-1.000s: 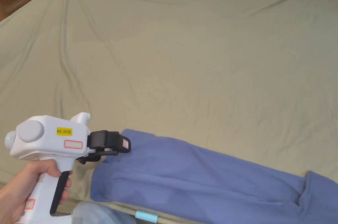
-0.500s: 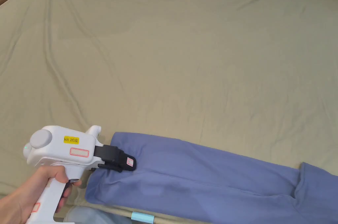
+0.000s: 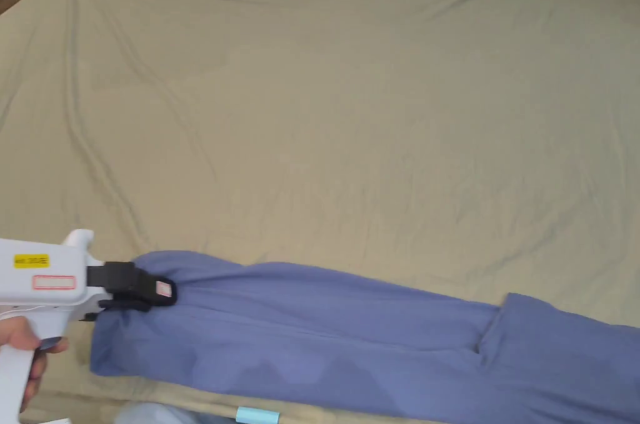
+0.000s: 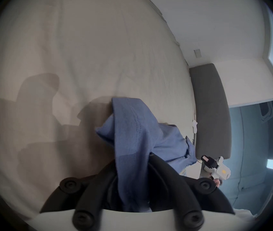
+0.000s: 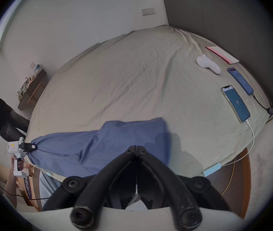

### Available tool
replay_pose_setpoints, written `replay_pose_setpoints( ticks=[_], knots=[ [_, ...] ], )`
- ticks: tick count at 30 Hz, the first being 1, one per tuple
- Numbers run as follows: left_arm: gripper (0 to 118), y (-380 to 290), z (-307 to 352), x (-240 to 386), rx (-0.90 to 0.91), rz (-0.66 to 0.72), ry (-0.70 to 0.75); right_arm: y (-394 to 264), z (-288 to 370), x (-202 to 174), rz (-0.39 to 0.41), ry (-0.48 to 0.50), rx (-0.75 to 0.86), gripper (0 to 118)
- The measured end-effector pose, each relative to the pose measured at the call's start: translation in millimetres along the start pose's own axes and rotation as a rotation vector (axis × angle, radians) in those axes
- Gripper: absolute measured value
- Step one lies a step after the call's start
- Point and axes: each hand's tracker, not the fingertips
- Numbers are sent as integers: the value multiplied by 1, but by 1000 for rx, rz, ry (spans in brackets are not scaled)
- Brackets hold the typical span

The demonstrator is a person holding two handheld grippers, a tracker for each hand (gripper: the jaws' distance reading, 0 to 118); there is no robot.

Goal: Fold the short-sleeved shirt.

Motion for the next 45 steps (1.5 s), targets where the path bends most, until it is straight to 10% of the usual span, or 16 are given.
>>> replay_pose_setpoints(
  ticks=[15, 26, 27, 29, 30, 39, 41, 43, 45],
  knots=[
    [7, -67, 25, 193, 164, -366, 549, -6, -1, 6, -2, 53, 20, 0],
    [7, -142, -140, 303, 22, -733, 746, -14, 0, 24, -32, 107, 30, 0],
    [22, -148, -161, 305, 20, -742, 738, -16, -1, 24, -35, 107, 33, 0],
    [107, -166, -206, 310, -15, -789, 759, -18, -4, 24, -56, 109, 31, 0],
    [118, -173, -225, 311, -62, -838, 728, -19, -4, 25, -79, 113, 24, 0],
    [103, -171, -200, 316, -207, -555, 332, -17, -4, 21, -98, 149, 6, 0],
    [71, -159, -158, 298, -107, -506, 271, -17, -5, 18, -100, 154, 4, 0],
    [2, -155, -116, 285, 36, -511, 422, -17, -10, 15, -100, 168, -7, 0],
    [0, -146, -97, 267, 182, -511, 636, -19, -16, 11, -98, 181, -18, 0]
  ],
)
